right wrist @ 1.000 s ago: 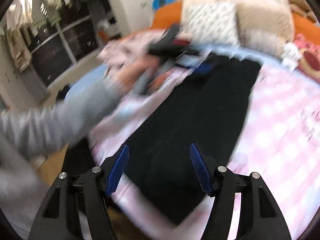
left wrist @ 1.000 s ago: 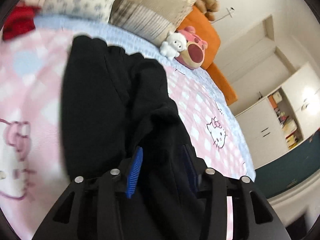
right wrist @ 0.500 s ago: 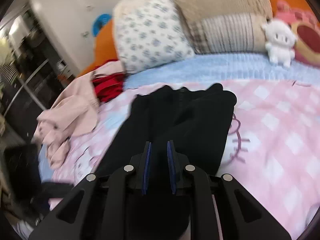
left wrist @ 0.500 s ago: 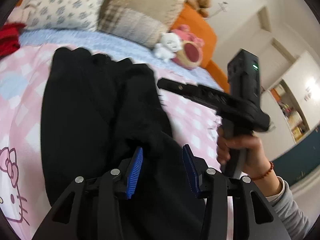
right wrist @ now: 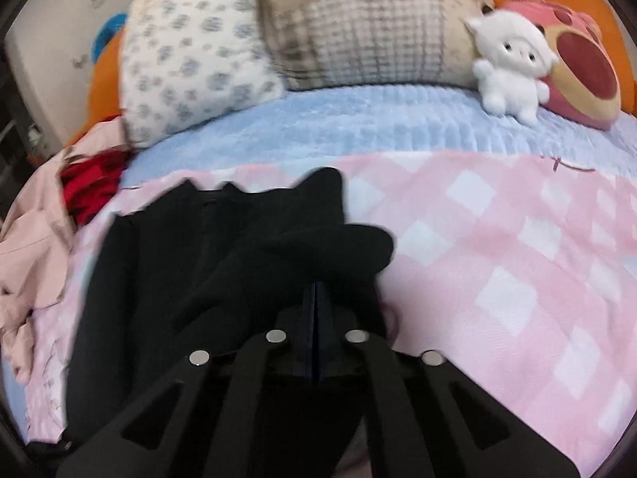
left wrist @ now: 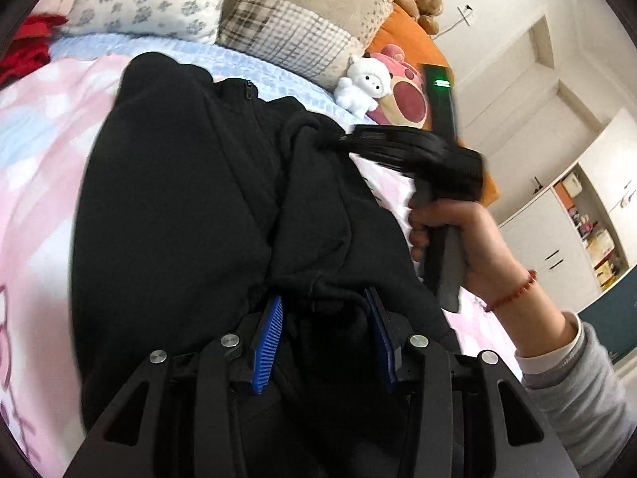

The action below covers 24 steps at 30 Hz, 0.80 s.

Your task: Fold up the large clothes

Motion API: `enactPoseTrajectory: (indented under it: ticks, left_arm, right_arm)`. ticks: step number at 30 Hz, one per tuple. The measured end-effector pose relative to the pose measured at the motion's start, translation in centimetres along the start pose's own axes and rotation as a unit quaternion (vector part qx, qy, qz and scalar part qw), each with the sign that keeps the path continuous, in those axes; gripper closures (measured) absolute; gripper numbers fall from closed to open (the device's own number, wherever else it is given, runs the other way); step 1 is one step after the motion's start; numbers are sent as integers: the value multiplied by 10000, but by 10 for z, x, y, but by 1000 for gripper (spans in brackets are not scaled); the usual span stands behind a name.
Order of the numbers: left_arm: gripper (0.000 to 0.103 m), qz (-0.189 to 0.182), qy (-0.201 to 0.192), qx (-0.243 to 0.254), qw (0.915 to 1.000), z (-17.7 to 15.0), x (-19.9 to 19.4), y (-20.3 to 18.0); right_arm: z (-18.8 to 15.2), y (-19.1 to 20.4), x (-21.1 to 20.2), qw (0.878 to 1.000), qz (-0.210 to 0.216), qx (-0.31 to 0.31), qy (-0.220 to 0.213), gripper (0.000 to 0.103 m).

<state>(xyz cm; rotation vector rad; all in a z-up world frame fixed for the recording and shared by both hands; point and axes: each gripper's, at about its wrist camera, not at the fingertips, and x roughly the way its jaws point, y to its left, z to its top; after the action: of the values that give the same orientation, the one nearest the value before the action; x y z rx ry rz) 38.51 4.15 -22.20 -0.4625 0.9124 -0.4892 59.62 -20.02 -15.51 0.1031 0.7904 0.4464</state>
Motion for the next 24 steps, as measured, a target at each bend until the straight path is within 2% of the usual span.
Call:
enactPoseTrajectory:
  ticks: [2, 5, 7, 8, 9, 11, 13, 16, 17, 19, 20, 21, 22, 24]
  left_arm:
    - [57, -78, -89, -95, 9999, -9, -26, -5]
    - [57, -263, 68, 129, 9995, -34, -59, -28]
    - [50, -381, 189, 289, 9987, -55, -72, -43]
    - [40, -475, 288, 337, 9979, -69, -77, -51]
    - [37, -540, 344, 343, 9974, -79, -80, -55]
    - [37, -704, 524, 413, 9953, -109, -87, -68]
    - [37, -593, 709, 482, 9945, -133, -88, -76]
    - [37, -290, 991, 331, 9941, -159, -77, -74]
    - [38, -172, 1021, 301, 9942, -165, -73, -72]
    - [39, 63, 897, 529, 9945, -174, -71, -77]
    - [39, 168, 866, 574, 9945, -176, -72, -81]
    - [39, 184, 849, 543, 9947, -177, -75, -84]
    - [39, 121, 870, 515, 9948, -178, -78, -87]
    - [39, -153, 820, 530, 9951, -184, -97, -97]
  right_arm:
    - [-10, 9, -35, 9991, 416, -70, -74, 97]
    - [-41, 25, -93, 9950, 908, -406, -16, 97]
    - [-78, 33, -132, 9878, 1492, -401, 200, 97]
    - [-92, 35, -145, 9846, 1695, -320, 288, 97]
    - [-114, 38, -161, 9785, 2010, -203, 416, 97]
    - [-158, 46, -188, 9661, 2508, -63, 604, 97]
    - [-199, 58, -204, 9567, 2797, -96, 801, 97]
    - [-247, 73, -201, 9476, 2937, -119, 1253, 97]
    - [-259, 73, -193, 9468, 2903, -35, 1389, 100]
    - [-274, 67, -175, 9535, 2611, 206, 1489, 103]
    - [-277, 65, -171, 9541, 2609, 274, 1444, 103]
    - [-277, 63, -172, 9540, 2637, 417, 1365, 103]
    - [-277, 63, -175, 9546, 2615, 505, 1332, 98]
    - [-273, 67, -200, 9574, 2629, 492, 1089, 96]
